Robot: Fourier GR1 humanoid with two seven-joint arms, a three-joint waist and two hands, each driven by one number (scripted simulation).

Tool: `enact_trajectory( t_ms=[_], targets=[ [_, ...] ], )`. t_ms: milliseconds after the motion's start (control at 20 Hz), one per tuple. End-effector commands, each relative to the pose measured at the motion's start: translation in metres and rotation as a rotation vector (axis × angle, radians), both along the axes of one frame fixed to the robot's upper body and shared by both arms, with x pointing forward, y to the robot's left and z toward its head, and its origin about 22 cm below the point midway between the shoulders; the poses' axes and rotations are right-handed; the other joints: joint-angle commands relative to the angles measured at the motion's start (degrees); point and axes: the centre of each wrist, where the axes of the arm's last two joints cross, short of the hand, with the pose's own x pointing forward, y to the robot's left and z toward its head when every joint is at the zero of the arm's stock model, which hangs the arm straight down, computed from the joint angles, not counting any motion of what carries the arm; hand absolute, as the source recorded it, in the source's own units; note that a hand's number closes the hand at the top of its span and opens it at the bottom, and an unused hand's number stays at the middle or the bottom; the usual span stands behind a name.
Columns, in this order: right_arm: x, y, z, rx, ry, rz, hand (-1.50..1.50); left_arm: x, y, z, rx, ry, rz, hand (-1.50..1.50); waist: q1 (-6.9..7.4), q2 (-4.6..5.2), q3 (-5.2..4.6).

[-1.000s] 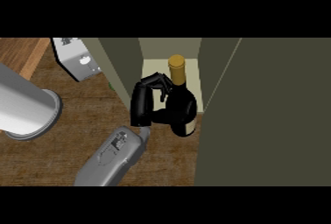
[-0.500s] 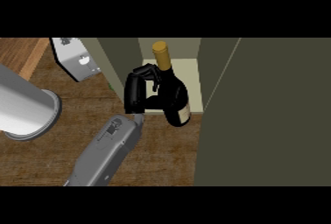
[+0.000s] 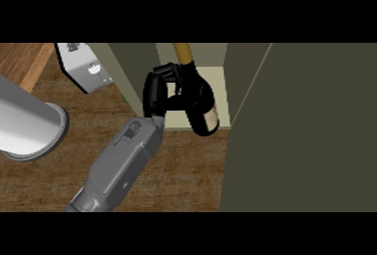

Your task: Pick up the wine, place it into the cabinet and close the cabinet

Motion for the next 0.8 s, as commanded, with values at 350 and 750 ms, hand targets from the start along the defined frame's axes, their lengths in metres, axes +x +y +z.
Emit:
enact_trajectory(
  t_ms=[350,750],
  targets=[
    [-0.007,-0.002,0.000,0.041,-0.037,0.063,-1.50,0.028,0.003,-0.003,0.025,0.001,0.056,1.50,-0.71,0.29,0.01],
    [-0.006,0.006,-0.005,0.019,-0.033,0.060,-1.50,0.052,-0.001,0.022,0.117,-0.086,0.134,1.50,-1.14,0.55,0.01]
  ],
)
